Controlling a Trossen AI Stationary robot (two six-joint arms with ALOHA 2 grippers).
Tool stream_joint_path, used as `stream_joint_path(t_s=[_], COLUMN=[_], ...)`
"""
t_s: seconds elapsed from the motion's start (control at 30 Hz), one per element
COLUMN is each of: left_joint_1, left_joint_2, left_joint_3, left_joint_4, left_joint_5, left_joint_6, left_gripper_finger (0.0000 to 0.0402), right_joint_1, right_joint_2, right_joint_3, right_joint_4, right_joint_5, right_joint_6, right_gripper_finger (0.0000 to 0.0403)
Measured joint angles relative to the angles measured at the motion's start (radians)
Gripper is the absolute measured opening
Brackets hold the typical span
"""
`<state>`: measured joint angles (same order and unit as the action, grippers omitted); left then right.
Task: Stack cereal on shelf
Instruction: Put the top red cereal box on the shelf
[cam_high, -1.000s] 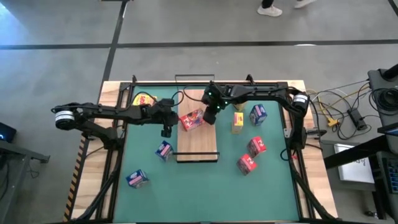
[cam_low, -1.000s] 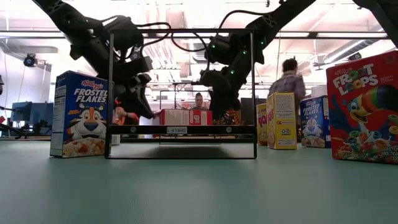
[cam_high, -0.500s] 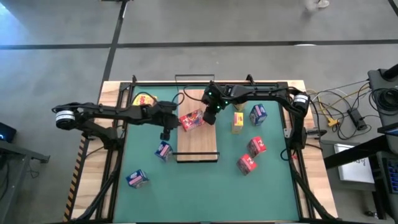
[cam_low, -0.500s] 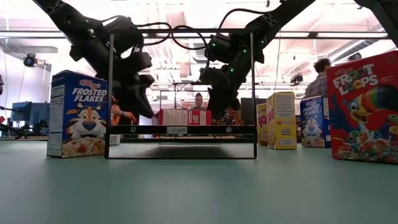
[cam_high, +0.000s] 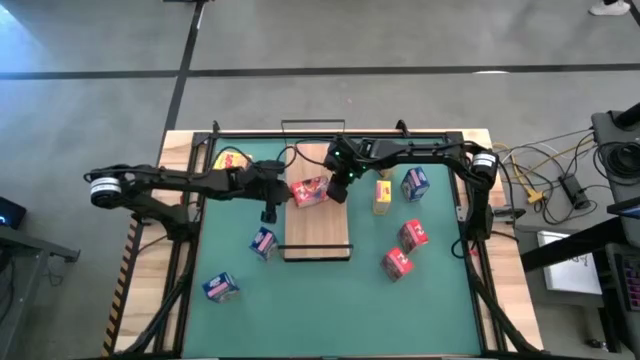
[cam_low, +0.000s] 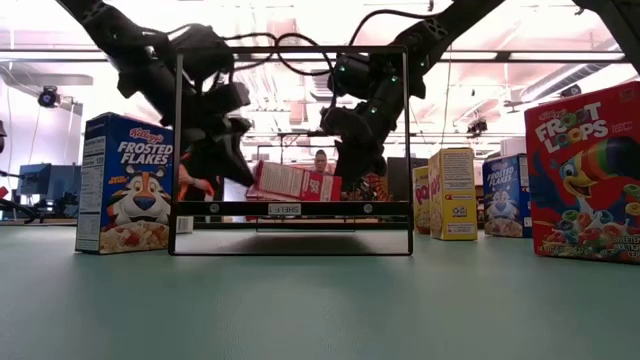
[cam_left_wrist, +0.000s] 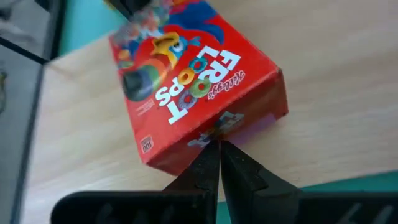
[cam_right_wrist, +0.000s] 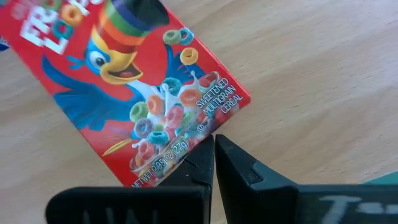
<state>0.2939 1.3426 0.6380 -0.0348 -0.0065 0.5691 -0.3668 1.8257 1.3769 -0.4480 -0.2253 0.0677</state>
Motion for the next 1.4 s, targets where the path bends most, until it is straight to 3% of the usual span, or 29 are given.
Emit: stream_joint_path(t_s=[0.23,0.77,1.07,1.4], left_joint_1=[0.002,0.002,0.001,0.001], left_joint_2=[-0.067,-0.071,-0.062,-0.015], left_joint_3=[0.004,0.117,0.121,0.119], left_joint_4=[0.042,0.064,0.061,0.057], left_joint_5=[-0.100,-0.090,-0.075,-0.083], left_joint_6=[-0.022,-0.081,-0.109,-0.117], left_gripper_finger=[0.0000,0.0000,0.0000,0.0000], right_joint_1=[0.001,0.002,0.004,-0.005], right_joint_2=[-0.003,-0.003,-0.010,-0.017], right_joint_3=[0.000,-0.001,0.006,0.015], right_joint_4=[-0.004,0.023,0.116,0.023], right_joint_5=[-0.004,-0.015,-0.024,-0.013], right_joint_6=[0.000,0.001,0.001,0.001], right_gripper_finger=[0.0009,0.0009,0.0009,0.0009])
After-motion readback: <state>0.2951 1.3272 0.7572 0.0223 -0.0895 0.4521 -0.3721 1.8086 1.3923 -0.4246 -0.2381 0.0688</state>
